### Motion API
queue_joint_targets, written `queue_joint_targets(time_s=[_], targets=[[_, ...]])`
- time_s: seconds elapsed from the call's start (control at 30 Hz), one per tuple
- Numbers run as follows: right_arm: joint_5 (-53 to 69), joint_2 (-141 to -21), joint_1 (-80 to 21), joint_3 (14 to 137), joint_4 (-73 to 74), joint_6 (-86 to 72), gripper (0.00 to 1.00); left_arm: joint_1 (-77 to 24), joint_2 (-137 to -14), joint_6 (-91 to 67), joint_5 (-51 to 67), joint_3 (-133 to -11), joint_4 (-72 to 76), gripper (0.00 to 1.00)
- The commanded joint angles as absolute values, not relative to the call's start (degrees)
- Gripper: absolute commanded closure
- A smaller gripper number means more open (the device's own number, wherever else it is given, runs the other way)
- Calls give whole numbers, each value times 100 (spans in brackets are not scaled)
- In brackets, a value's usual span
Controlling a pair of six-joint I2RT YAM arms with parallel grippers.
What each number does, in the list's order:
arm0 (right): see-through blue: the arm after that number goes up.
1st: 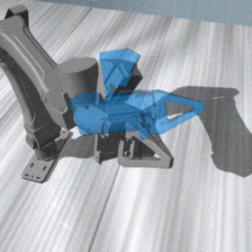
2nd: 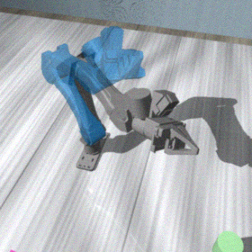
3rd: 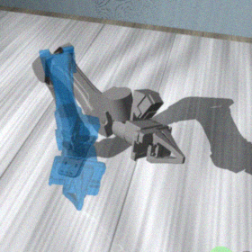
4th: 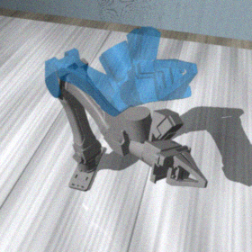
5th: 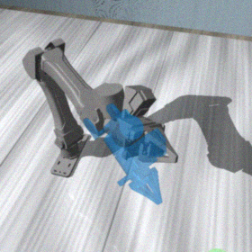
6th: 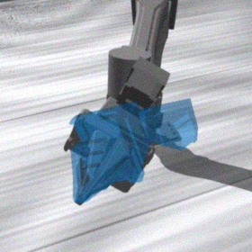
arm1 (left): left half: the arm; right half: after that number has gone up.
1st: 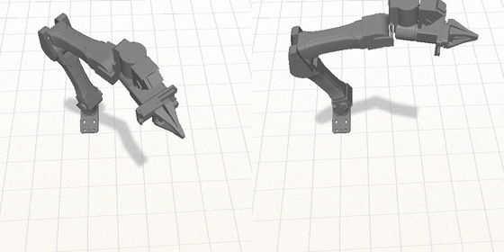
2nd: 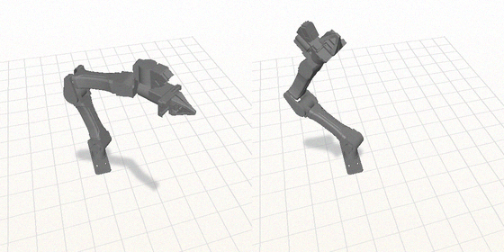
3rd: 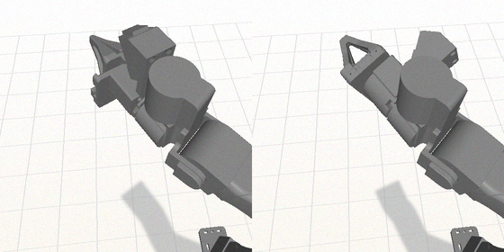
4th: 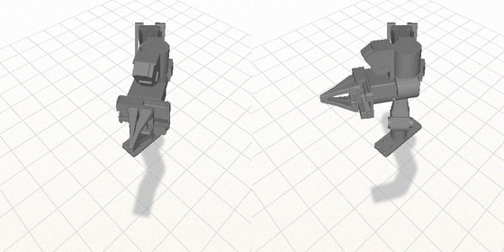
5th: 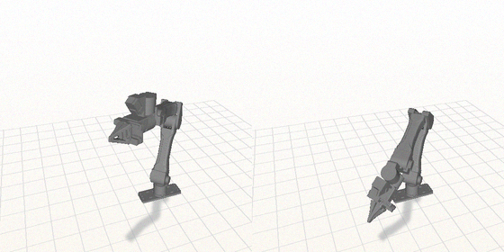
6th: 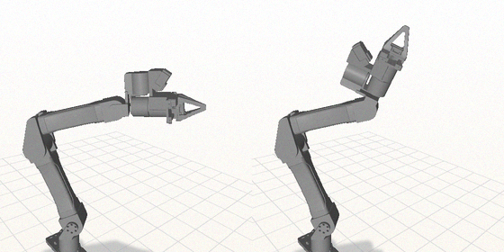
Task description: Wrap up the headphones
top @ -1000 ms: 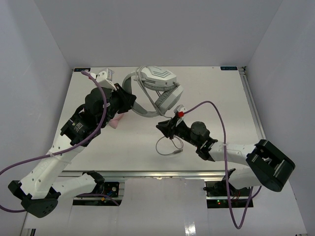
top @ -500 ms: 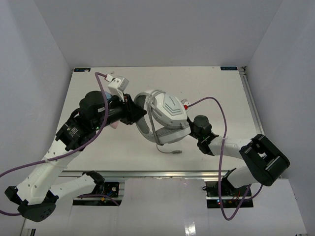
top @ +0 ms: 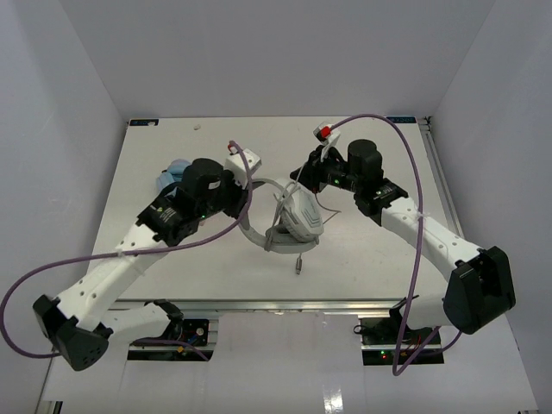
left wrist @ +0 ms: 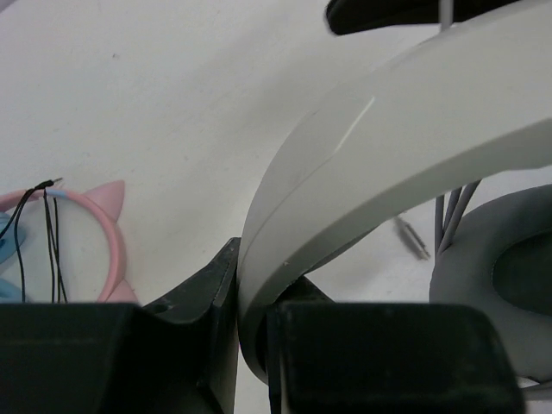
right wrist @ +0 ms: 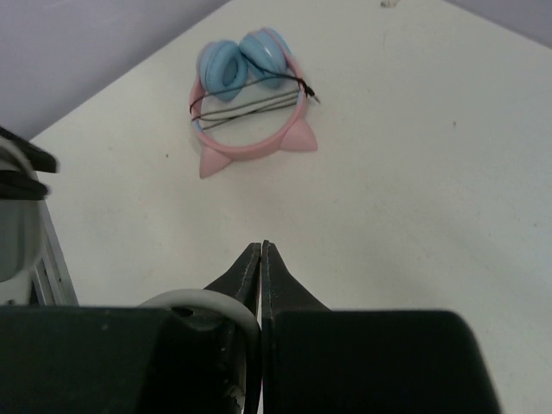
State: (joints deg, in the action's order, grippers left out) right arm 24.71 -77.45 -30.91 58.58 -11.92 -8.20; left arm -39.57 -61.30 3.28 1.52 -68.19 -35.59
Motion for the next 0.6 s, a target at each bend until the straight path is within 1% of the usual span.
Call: queue_joint_targets(time_s=[0.0,0.07,0.2,0.4,0.57], targets=[[2338,-7989,-2898,6675,102,-573,92,-4060,-6632,1111,-345,-6455,-3723,100],[2367,-8056,-2892,6840,248,-513,92,-4069,-6705,1142,-533,-6445,-3657,100],[2515,-8097,-2894,6884,372,-516,92,-4078,-6973,1252,-1526,-6399,-3532,100],[2702,-8074,-2883,6896,527,-429,92,-4104,-7339,1330,-2306,-6507,-3433,100],[2972,-8034,-2874,7004,572,-456,92,-4122,-7614,1329,-3324,-6649,-3282,100]])
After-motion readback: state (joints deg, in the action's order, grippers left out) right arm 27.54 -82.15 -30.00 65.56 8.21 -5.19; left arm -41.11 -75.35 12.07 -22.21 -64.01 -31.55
